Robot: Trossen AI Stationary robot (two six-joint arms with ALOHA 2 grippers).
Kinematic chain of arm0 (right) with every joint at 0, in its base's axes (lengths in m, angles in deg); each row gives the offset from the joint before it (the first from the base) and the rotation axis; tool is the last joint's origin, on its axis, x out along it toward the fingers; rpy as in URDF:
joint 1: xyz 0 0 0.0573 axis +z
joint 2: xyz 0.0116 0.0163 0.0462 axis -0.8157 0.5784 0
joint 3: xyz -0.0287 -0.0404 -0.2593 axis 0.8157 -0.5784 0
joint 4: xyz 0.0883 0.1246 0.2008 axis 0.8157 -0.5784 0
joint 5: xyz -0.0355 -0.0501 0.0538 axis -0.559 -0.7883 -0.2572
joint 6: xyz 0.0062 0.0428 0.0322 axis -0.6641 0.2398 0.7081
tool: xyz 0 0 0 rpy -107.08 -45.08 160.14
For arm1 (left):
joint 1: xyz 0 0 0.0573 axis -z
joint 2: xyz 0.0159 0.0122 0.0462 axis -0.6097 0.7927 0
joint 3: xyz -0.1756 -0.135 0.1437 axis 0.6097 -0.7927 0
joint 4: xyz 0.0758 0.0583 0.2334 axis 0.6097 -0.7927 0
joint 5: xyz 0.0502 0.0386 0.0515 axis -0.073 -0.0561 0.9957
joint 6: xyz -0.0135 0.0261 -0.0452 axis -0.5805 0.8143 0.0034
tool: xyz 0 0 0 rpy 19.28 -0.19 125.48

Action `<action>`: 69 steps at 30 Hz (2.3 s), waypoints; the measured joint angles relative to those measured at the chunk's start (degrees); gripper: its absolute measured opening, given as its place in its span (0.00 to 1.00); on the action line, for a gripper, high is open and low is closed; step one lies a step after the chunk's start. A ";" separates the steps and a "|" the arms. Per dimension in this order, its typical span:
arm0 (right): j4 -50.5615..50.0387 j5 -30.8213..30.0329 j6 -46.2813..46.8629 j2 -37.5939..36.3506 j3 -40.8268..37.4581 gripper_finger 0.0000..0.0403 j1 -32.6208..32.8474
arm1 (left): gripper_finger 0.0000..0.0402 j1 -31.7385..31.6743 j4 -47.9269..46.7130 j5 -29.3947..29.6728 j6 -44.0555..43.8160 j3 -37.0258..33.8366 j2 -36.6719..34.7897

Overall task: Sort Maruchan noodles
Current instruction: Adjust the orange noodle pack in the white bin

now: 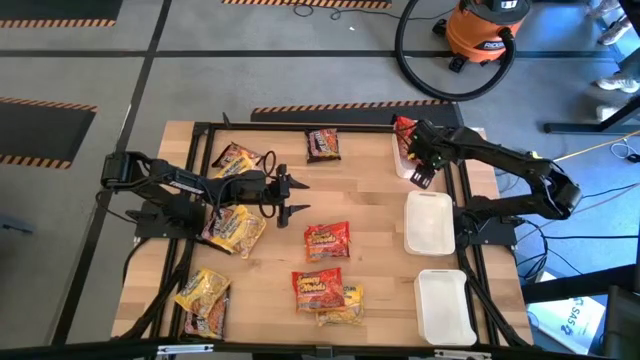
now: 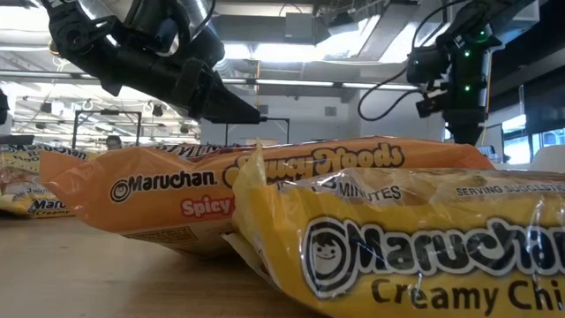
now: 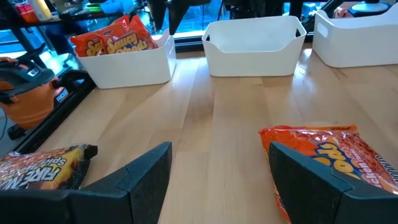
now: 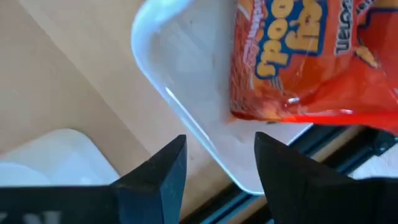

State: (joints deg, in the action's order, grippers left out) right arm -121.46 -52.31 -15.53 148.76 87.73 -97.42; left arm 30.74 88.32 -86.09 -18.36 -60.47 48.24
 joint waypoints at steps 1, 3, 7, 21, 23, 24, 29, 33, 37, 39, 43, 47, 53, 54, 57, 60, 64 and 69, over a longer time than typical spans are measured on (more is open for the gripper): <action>0.85 0.05 -0.81 0.04 -0.10 0.42 0.00 | 0.65 0.00 0.02 0.15 0.00 0.00 0.00; 2.01 0.79 -2.05 0.05 -0.12 0.42 0.00 | 0.65 0.00 0.05 0.18 0.00 0.00 0.00; 3.33 3.43 -5.05 0.05 -0.14 0.41 0.00 | 0.65 0.00 0.17 0.18 0.00 0.00 0.00; 5.44 5.58 -8.77 4.68 -0.17 0.41 0.00 | 0.65 0.00 0.17 -0.82 -0.02 0.00 0.17; 6.50 5.58 -8.82 5.82 -0.17 0.41 0.00 | 0.65 0.00 0.17 -0.93 -0.02 0.00 0.17; 6.85 5.62 -9.01 6.31 -0.17 0.41 0.00 | 0.65 0.00 0.17 -0.93 -0.02 0.00 0.17; 7.03 6.60 -10.28 8.01 -0.19 0.33 0.00 | 0.65 0.00 0.23 -0.95 -0.02 0.00 0.17; 7.53 8.23 -10.78 8.37 -0.19 0.21 0.04 | 0.65 0.00 0.28 -0.96 -0.02 0.00 0.17; 8.14 10.95 -11.23 8.37 -0.19 0.10 0.07 | 0.65 0.00 0.36 -0.95 -0.02 0.00 0.17; 8.41 12.08 -11.33 8.37 -0.20 0.05 0.07 | 0.65 0.00 0.39 -0.95 -0.02 0.00 0.17; 9.77 13.12 -11.30 8.37 -0.19 0.01 0.07 | 0.65 0.00 0.39 -0.95 0.20 0.00 0.17; 10.33 16.91 -10.29 8.37 -0.19 0.01 0.06 | 0.65 0.00 0.37 -0.95 0.36 0.00 0.17; 12.83 18.72 -8.55 8.37 -0.19 0.00 3.31 | 0.65 0.00 0.37 -0.93 0.39 0.00 0.17; 13.55 18.85 -8.46 8.37 -0.19 0.00 4.41 | 0.65 0.00 0.37 -0.84 0.39 0.00 0.17; 15.76 19.12 -7.57 8.37 -0.19 0.00 8.12 | 0.65 0.00 0.37 0.32 0.37 0.00 0.17; 18.15 19.22 -5.88 8.37 -0.19 0.00 11.22 | 0.65 0.00 0.37 0.57 0.34 0.00 0.17; 21.15 19.18 -4.08 8.37 -0.19 0.00 14.75 | 0.65 0.00 0.65 0.67 -0.38 0.01 0.17; 24.86 19.82 -1.94 8.53 -0.19 0.00 18.43 | 0.65 0.00 -1.76 2.15 -1.21 2.04 0.17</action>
State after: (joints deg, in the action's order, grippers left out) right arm -96.61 -32.49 -17.46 157.28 87.55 -78.99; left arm 30.74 86.56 -83.94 -19.57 -58.43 48.42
